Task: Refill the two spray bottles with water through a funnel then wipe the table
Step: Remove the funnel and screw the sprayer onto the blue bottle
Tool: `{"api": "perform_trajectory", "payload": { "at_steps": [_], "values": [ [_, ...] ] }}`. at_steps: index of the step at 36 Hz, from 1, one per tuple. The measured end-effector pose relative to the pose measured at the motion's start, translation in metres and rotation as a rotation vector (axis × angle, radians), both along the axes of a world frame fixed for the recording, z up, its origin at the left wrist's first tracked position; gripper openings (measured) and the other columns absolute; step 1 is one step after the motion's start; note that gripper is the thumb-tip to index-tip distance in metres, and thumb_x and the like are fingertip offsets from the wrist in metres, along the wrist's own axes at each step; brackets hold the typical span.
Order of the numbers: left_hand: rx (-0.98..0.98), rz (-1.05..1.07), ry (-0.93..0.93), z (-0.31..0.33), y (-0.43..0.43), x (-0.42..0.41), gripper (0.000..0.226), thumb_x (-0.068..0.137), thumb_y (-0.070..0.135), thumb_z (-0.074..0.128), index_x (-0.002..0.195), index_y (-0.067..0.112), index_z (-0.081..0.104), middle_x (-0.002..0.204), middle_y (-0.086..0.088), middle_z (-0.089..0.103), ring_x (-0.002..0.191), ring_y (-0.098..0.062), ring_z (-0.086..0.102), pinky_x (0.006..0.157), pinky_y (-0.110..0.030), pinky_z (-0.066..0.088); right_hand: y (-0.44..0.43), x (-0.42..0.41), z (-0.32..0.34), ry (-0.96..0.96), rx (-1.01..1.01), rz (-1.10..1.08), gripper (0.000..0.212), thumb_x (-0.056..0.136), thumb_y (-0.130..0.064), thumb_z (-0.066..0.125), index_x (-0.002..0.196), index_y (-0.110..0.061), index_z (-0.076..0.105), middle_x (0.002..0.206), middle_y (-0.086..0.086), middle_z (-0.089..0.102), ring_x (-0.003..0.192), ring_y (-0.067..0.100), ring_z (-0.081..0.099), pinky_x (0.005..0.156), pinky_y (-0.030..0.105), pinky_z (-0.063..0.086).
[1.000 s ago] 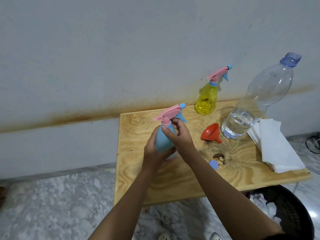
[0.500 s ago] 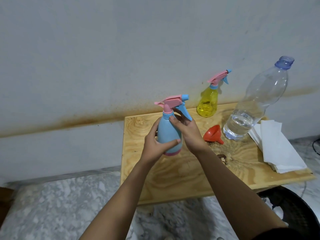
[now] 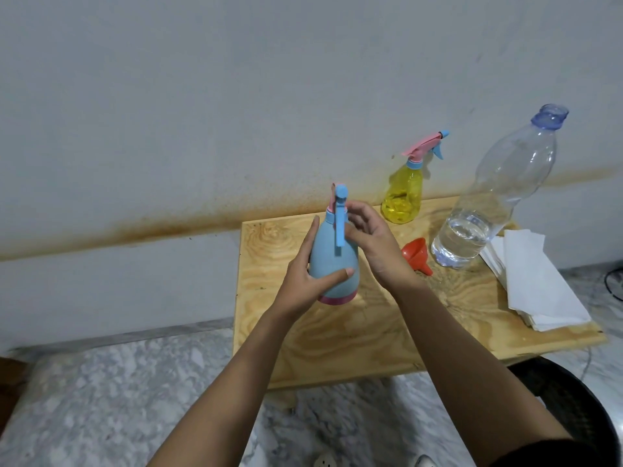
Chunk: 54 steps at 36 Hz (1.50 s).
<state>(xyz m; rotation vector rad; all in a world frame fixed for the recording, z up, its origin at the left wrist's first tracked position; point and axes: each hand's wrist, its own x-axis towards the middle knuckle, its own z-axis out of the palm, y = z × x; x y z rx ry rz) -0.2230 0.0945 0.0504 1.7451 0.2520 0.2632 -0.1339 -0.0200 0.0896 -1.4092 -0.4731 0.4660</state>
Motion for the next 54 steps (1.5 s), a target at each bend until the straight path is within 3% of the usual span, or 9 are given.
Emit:
{"api": "perform_trajectory", "payload": {
  "at_steps": [4, 9, 12, 18, 24, 30, 36, 43, 54],
  "values": [
    [-0.007, -0.038, 0.018, 0.002, -0.006, -0.001, 0.092, 0.08, 0.026, 0.074, 0.137, 0.059, 0.01, 0.118, 0.057, 0.03, 0.111, 0.014, 0.047, 0.086, -0.021, 0.051, 0.0, 0.0, 0.004, 0.073, 0.031, -0.078, 0.021, 0.089, -0.009, 0.059, 0.107, -0.016, 0.051, 0.101, 0.003, 0.066, 0.088, 0.008, 0.063, 0.072, 0.019, 0.049],
    [-0.024, -0.056, 0.007, 0.004, -0.009, -0.001, 0.089, 0.079, 0.033, 0.071, 0.136, 0.063, 0.009, 0.127, 0.049, 0.034, 0.116, 0.008, 0.049, 0.093, -0.028, 0.05, -0.002, -0.001, 0.013, 0.072, 0.042, 0.017, 0.019, 0.095, -0.016, 0.05, 0.111, -0.023, 0.058, 0.098, -0.013, 0.065, 0.085, -0.007, 0.062, 0.067, 0.01, 0.048],
    [0.0, -0.071, -0.002, 0.004, -0.01, -0.002, 0.086, 0.078, 0.035, 0.07, 0.137, 0.061, 0.013, 0.127, 0.042, 0.041, 0.115, 0.004, 0.051, 0.094, -0.031, 0.05, -0.002, 0.001, 0.014, 0.114, 0.074, -0.037, 0.01, 0.092, -0.015, 0.055, 0.102, -0.018, 0.056, 0.095, -0.007, 0.064, 0.078, -0.005, 0.062, 0.062, 0.012, 0.047],
    [-0.01, -0.061, -0.01, 0.006, -0.01, -0.002, 0.085, 0.079, 0.031, 0.068, 0.134, 0.061, 0.011, 0.126, 0.051, 0.031, 0.116, 0.009, 0.048, 0.089, -0.019, 0.048, -0.002, 0.001, 0.017, 0.171, 0.094, 0.009, 0.015, 0.093, -0.017, 0.052, 0.106, -0.016, 0.06, 0.095, -0.006, 0.064, 0.081, -0.002, 0.062, 0.067, 0.016, 0.048],
    [0.016, -0.1, 0.002, 0.007, -0.012, -0.002, 0.084, 0.073, 0.045, 0.069, 0.131, 0.068, 0.012, 0.124, 0.052, 0.034, 0.116, 0.007, 0.049, 0.092, -0.025, 0.049, -0.002, 0.003, 0.015, 0.224, 0.132, -0.018, 0.024, 0.089, -0.016, 0.059, 0.112, -0.009, 0.056, 0.11, 0.006, 0.065, 0.088, 0.004, 0.065, 0.081, 0.026, 0.052],
    [-0.004, -0.083, -0.025, 0.004, -0.011, -0.001, 0.084, 0.073, 0.043, 0.07, 0.134, 0.064, 0.015, 0.13, 0.048, 0.033, 0.122, 0.002, 0.047, 0.097, -0.031, 0.047, -0.002, 0.001, 0.015, 0.151, 0.059, -0.009, 0.017, 0.09, -0.018, 0.059, 0.105, -0.012, 0.064, 0.097, -0.001, 0.068, 0.088, 0.007, 0.064, 0.074, 0.021, 0.051],
    [0.003, -0.065, -0.041, 0.003, -0.011, 0.001, 0.083, 0.074, 0.043, 0.069, 0.135, 0.06, 0.016, 0.129, 0.048, 0.034, 0.122, 0.004, 0.046, 0.094, -0.026, 0.048, 0.0, -0.003, 0.015, 0.055, -0.013, -0.083, 0.024, 0.089, -0.023, 0.062, 0.11, -0.012, 0.063, 0.108, 0.006, 0.069, 0.098, 0.013, 0.066, 0.082, 0.025, 0.051],
    [0.017, -0.012, -0.031, -0.005, -0.01, 0.001, 0.085, 0.074, 0.045, 0.072, 0.138, 0.06, 0.018, 0.142, 0.028, 0.034, 0.127, -0.01, 0.045, 0.099, -0.046, 0.046, 0.002, -0.005, 0.016, -0.022, -0.067, -0.125, 0.023, 0.089, -0.023, 0.063, 0.107, -0.01, 0.062, 0.1, 0.004, 0.067, 0.095, 0.01, 0.062, 0.079, 0.021, 0.048],
    [0.051, 0.085, -0.021, -0.011, -0.017, 0.0, 0.089, 0.068, 0.06, 0.07, 0.14, 0.056, 0.018, 0.131, 0.021, 0.041, 0.126, -0.017, 0.043, 0.099, -0.05, 0.045, 0.008, -0.012, 0.015, -0.059, -0.123, -0.137, 0.019, 0.094, -0.025, 0.054, 0.108, -0.015, 0.062, 0.105, 0.006, 0.066, 0.093, 0.01, 0.062, 0.082, 0.026, 0.05]
  ]
}}
